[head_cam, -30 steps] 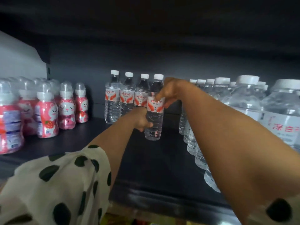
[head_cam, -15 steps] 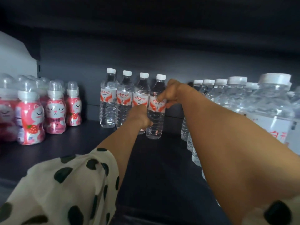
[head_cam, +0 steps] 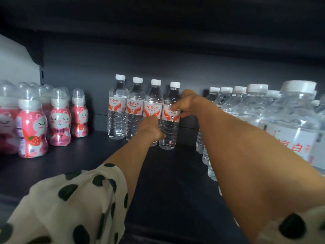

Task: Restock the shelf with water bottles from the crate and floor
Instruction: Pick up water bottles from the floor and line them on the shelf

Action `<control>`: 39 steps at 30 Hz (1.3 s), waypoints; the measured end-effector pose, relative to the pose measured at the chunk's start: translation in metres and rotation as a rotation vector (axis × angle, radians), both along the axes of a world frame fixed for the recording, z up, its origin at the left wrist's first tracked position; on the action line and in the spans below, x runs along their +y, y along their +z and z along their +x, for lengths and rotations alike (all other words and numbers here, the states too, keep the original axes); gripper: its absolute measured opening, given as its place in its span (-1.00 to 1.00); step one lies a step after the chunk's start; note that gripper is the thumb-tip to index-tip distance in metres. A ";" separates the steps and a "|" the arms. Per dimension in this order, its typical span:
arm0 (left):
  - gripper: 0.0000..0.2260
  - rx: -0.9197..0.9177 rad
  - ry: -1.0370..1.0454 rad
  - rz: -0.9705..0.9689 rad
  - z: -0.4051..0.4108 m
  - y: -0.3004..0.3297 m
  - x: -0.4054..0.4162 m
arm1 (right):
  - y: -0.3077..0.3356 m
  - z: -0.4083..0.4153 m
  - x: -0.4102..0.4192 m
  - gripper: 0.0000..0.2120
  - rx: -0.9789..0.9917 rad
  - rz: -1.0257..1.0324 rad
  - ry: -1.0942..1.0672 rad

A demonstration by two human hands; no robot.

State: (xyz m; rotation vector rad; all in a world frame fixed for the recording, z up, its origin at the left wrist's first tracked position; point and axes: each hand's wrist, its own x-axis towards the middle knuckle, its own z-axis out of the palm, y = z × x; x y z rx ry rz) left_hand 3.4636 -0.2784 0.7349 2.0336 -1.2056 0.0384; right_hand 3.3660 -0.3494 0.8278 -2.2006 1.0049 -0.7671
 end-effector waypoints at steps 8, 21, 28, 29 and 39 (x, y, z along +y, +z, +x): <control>-0.74 -0.116 0.207 0.081 0.017 0.003 0.012 | -0.021 -0.009 0.007 -0.71 0.200 -0.037 -0.048; -0.75 -0.107 0.232 0.030 0.028 -0.008 -0.005 | -0.037 0.009 -0.002 -0.69 0.149 -0.030 -0.018; -0.75 -0.081 0.215 0.040 0.029 -0.007 -0.007 | -0.035 0.008 -0.002 -0.66 0.227 -0.071 -0.047; -0.76 -0.077 0.204 0.047 0.028 -0.007 -0.005 | -0.034 0.008 0.000 -0.64 0.253 -0.092 -0.055; -0.65 -0.307 0.067 0.211 0.005 0.025 0.057 | -0.018 -0.024 0.050 -0.55 0.565 -0.344 -0.097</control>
